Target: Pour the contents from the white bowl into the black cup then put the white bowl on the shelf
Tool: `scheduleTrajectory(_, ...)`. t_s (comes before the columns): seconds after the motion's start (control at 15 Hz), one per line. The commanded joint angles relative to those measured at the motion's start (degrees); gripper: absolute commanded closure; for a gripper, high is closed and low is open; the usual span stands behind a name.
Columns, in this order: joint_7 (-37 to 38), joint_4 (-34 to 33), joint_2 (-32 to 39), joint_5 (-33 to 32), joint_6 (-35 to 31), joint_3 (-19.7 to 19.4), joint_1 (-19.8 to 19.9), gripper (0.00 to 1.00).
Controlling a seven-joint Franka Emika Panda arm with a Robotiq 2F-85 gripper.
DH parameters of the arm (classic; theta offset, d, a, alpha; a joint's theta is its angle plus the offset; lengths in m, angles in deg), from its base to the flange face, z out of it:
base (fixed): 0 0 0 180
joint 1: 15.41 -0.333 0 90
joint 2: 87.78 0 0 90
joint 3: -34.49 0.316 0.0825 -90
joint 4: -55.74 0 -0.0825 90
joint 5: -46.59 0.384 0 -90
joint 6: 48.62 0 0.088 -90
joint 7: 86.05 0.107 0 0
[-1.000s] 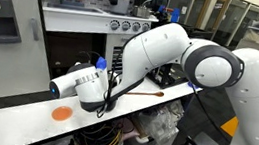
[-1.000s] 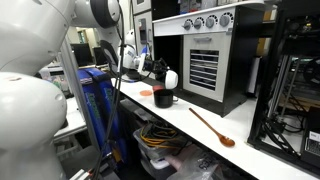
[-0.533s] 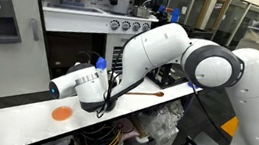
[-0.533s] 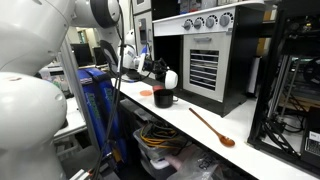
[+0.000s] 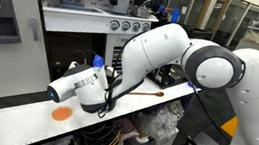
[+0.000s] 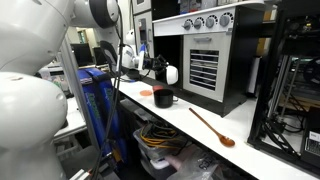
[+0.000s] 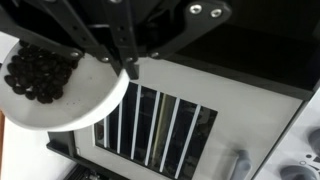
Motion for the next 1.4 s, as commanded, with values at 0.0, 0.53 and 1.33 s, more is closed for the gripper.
scheduleTrajectory(0.0, -2.08, 1.37, -0.35, -3.06, 2.85, 0.50, -0.60, 0.99)
scheduleTrajectory(0.53, -3.52, 3.39, -0.28, -3.96, 6.77, 1.86, -1.25, 0.99)
scheduleTrajectory(1.33, -4.41, 6.01, 0.73, -9.62, 8.06, 2.53, -2.70, 0.99)
